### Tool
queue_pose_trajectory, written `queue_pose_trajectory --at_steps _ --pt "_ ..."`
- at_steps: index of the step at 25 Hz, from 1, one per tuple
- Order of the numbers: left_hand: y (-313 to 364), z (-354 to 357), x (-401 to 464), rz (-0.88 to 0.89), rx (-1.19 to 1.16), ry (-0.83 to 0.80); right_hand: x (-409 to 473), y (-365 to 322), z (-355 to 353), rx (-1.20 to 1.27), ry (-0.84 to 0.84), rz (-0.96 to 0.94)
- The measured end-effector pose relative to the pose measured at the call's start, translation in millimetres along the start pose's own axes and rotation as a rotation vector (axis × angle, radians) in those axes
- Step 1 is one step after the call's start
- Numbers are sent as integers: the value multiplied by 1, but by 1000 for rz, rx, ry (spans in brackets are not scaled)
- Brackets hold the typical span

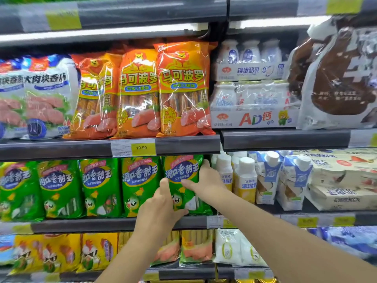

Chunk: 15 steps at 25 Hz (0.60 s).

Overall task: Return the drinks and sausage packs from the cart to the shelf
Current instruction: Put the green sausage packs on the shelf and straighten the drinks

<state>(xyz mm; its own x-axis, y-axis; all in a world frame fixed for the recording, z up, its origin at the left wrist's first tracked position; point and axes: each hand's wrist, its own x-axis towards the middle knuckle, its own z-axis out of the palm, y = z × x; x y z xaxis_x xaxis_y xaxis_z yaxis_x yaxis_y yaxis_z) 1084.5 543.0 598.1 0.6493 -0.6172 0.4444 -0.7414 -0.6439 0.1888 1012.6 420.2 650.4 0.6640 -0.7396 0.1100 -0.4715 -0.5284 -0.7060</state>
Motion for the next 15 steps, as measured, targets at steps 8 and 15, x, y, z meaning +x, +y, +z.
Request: queue_pose_trajectory --at_steps 8,15 --pt "8 8 6 190 193 -31 -5 8 -3 -323 -80 9" --pt "32 18 -6 372 -31 28 -69 106 -33 10 114 52"
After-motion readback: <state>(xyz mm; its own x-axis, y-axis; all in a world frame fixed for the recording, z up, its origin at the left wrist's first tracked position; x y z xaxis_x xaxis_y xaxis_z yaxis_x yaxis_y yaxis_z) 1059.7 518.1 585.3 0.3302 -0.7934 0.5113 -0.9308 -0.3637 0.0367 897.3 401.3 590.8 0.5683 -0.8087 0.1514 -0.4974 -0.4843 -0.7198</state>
